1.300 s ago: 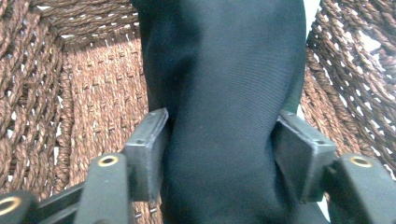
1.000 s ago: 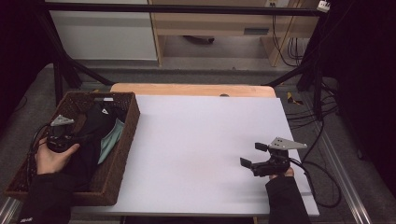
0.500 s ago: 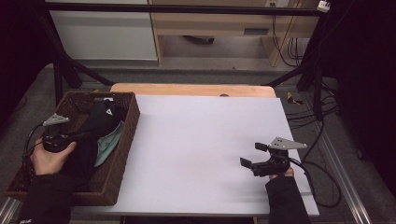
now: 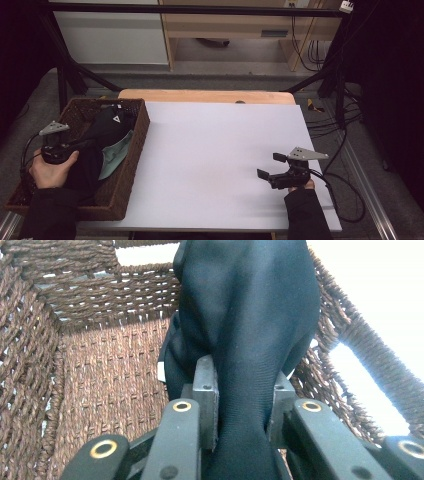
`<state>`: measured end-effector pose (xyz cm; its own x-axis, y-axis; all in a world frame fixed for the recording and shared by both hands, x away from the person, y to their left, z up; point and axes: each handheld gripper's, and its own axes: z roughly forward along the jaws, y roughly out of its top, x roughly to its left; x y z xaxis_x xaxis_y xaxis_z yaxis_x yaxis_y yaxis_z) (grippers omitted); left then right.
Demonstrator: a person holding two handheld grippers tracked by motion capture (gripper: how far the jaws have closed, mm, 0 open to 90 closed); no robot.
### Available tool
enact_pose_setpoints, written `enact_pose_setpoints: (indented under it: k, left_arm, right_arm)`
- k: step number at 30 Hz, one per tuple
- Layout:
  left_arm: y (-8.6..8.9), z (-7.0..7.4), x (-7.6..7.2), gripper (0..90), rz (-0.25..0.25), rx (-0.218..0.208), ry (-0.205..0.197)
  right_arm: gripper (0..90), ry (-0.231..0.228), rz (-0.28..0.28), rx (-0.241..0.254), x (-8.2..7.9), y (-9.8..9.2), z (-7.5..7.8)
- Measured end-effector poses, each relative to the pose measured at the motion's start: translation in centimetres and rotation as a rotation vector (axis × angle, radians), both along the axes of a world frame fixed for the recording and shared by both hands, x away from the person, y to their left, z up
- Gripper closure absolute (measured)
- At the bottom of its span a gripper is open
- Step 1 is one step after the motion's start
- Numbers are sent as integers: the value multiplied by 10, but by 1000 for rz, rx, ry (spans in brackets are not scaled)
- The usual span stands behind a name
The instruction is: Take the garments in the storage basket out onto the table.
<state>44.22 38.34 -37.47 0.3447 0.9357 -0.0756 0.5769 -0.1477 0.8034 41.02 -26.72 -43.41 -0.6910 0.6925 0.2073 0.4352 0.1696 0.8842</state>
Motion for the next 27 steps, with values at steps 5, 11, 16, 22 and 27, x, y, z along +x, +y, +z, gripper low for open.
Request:
enact_pose_setpoints:
  k: [5, 11, 16, 22, 27]
  left_arm:
    - [0, 3, -2, 740, 4, -10, -16]
    - [0, 8, 0, 744, 6, -20, -19]
    - [0, 13, 0, 747, 2, -37, -23]
    - [1, 20, -3, 752, -5, -35, -30]
    - [2, 31, -7, 754, -9, -38, -41]
  right_arm:
    - [34, 1, -1, 1, 0, 0, 0]
    - [34, 1, -1, 0, 0, 1, -1]
    - [34, 1, -1, 1, 0, 1, 0]
    - [35, 1, -1, 3, 0, 1, 0]
    - [35, 0, 0, 2, 0, 0, 0]
